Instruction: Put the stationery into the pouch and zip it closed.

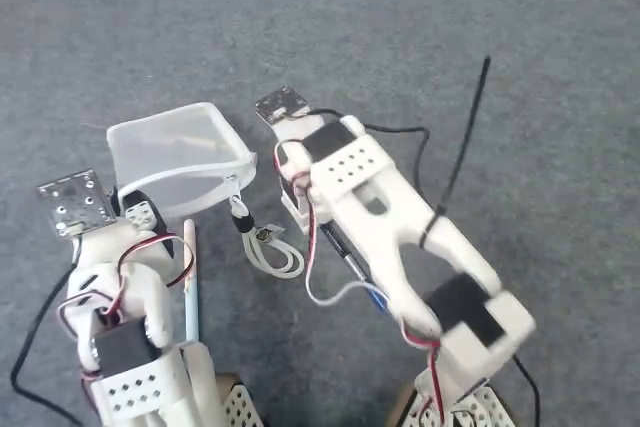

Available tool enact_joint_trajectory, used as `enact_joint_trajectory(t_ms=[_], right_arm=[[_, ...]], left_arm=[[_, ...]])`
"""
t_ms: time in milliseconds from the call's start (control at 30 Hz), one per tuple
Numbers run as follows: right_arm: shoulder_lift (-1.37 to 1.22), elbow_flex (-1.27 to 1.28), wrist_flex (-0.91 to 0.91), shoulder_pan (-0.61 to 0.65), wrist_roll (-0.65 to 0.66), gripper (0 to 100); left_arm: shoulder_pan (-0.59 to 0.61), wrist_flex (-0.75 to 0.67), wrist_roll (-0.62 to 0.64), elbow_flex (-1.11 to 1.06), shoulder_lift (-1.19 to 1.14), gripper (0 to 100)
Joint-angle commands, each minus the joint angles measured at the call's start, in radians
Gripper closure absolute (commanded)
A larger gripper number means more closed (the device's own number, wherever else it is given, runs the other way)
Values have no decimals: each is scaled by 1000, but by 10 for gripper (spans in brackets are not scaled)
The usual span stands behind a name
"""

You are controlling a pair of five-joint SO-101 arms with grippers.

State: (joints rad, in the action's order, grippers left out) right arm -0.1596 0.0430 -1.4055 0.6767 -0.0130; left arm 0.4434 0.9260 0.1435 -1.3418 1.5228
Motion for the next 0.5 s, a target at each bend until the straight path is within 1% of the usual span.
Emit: enact_joint_trajectory(t_ms=[0, 167, 267, 367, 467], right_arm=[[239, 123, 99, 47, -12, 993], [450, 310, 234, 77, -14, 993], [565, 384, 298, 77, -74, 993], [680, 440, 346, 77, -104, 993], [796, 505, 400, 77, -127, 993]], left_arm=[[-8, -6, 12, 68, 18, 987], [-8, -6, 12, 68, 18, 987], [-8, -5, 12, 68, 18, 987], [-11, -8, 12, 67, 18, 987], [-51, -5, 9, 65, 18, 987]])
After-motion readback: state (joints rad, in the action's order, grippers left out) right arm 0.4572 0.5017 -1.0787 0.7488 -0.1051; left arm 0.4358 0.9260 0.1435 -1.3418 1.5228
